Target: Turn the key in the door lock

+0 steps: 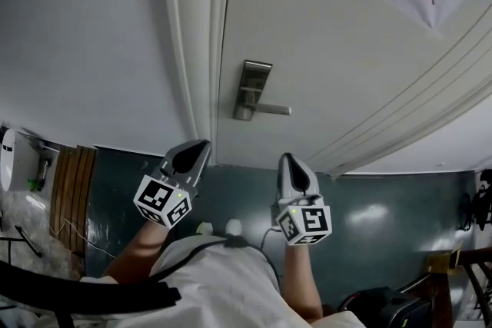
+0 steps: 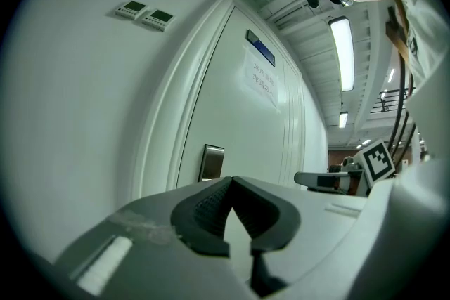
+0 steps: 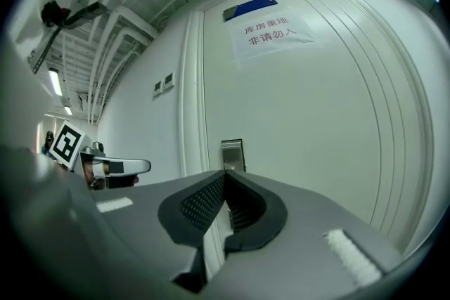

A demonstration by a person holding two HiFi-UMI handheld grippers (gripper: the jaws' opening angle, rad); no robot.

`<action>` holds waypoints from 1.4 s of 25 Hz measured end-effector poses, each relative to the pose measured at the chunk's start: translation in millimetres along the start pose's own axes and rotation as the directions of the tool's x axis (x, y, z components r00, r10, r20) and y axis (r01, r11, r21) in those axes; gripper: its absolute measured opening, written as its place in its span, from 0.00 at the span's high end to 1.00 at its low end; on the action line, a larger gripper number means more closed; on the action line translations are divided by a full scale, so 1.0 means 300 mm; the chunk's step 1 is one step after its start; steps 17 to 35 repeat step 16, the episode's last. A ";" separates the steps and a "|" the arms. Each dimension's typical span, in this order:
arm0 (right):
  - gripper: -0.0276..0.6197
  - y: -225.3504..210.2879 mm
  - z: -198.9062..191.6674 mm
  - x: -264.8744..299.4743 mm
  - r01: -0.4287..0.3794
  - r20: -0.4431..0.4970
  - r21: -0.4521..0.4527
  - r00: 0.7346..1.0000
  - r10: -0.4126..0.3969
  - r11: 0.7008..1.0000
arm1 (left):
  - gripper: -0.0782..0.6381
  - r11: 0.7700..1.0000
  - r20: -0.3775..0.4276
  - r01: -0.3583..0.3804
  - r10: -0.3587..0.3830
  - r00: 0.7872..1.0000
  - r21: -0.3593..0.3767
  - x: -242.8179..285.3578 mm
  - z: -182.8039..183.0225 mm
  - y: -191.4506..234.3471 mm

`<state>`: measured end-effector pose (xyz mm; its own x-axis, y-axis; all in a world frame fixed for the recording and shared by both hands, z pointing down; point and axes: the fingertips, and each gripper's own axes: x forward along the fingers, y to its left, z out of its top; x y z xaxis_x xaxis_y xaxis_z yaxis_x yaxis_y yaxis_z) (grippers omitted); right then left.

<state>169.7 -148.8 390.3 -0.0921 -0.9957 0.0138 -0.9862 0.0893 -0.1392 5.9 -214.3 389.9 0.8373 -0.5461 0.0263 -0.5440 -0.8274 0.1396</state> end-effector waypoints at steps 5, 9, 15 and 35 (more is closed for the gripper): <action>0.95 0.020 0.002 -0.001 -0.029 0.000 0.008 1.000 0.029 1.000 | 0.88 1.000 -0.005 0.001 -0.001 1.000 0.000 -0.006 -0.004 -0.001; 0.95 0.036 -0.006 -0.004 -0.044 -0.009 -0.001 0.999 0.044 0.999 | 0.88 1.000 -0.012 0.006 -0.006 1.000 -0.002 -0.016 -0.010 0.001; 0.95 0.043 -0.018 -0.010 -0.032 -0.017 0.002 0.999 0.032 0.999 | 0.88 1.000 -0.015 0.017 -0.017 1.000 0.001 -0.030 -0.017 0.013; 0.95 0.044 -0.019 -0.011 -0.030 -0.017 0.003 0.999 0.030 1.000 | 0.88 1.000 -0.015 0.019 -0.019 1.000 0.002 -0.032 -0.018 0.015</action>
